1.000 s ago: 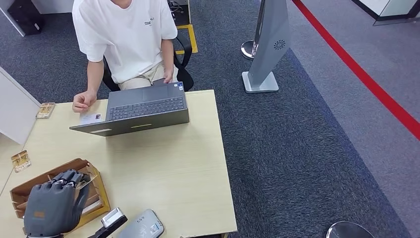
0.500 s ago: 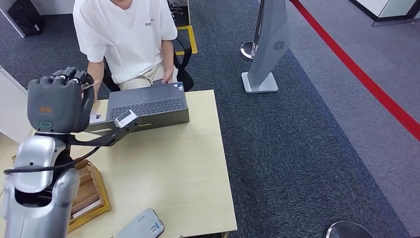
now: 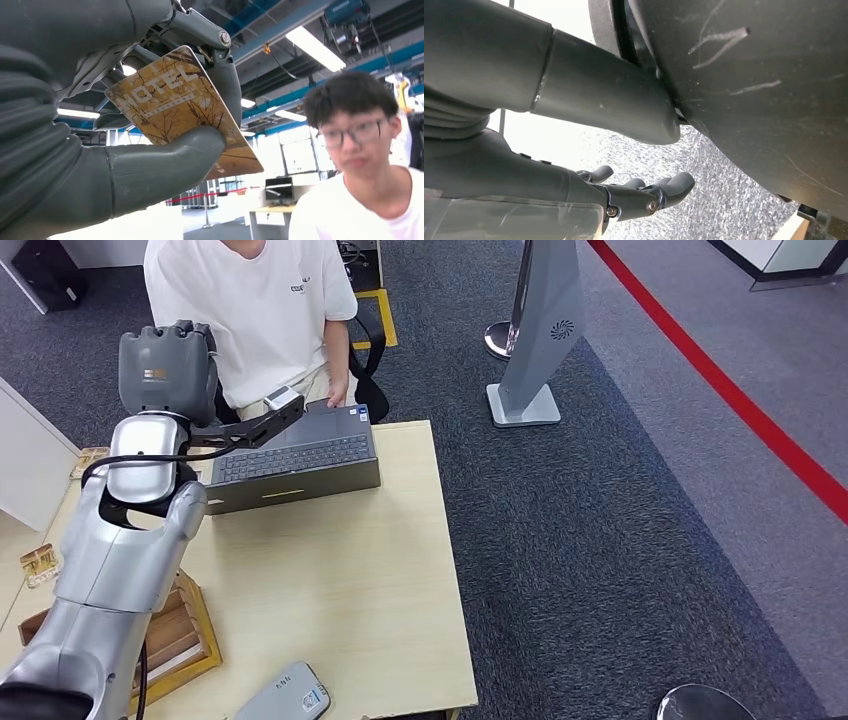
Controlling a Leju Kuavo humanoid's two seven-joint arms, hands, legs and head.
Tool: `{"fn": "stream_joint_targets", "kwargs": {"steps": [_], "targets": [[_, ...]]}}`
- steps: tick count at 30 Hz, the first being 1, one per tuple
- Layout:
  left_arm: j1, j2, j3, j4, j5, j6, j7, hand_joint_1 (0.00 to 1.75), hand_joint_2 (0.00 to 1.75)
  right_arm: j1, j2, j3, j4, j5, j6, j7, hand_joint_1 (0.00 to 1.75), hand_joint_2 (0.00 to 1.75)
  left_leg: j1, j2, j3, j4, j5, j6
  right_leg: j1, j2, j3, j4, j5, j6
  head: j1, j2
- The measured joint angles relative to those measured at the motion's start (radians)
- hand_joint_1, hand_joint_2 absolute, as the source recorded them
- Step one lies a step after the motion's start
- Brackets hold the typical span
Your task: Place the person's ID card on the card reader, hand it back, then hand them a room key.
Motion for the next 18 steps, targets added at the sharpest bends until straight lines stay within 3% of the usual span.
{"fn": "stream_joint_targets", "kwargs": {"steps": [12,16,18], "targets": [[-0.061,-0.036,-0.006,0.163,0.000,-0.005,0.035,1.75,1.75,-0.001,0.006,0.000,-0.010,0.004,0.032,0.050,0.00,1.75,0.000,0.000,-0.001,0.000,0.000,0.000,0.000,-0.001,0.000,0.000,0.000,0.000,0.000,0.000],[-0.063,-0.037,-0.004,0.178,0.000,-0.005,0.034,0.00,1.75,0.000,0.006,0.000,-0.013,0.011,0.035,0.048,0.00,1.75,0.000,0.000,-0.001,0.000,0.000,0.000,0.000,-0.001,0.000,0.000,0.000,0.000,0.000,0.000],[-0.062,-0.037,0.003,0.188,0.000,-0.006,0.031,0.00,1.75,0.000,0.006,0.001,-0.014,0.015,0.034,0.046,0.00,1.75,0.000,0.000,-0.001,-0.001,0.000,0.000,0.000,-0.001,0.000,0.000,0.000,0.000,0.000,0.000]]}}
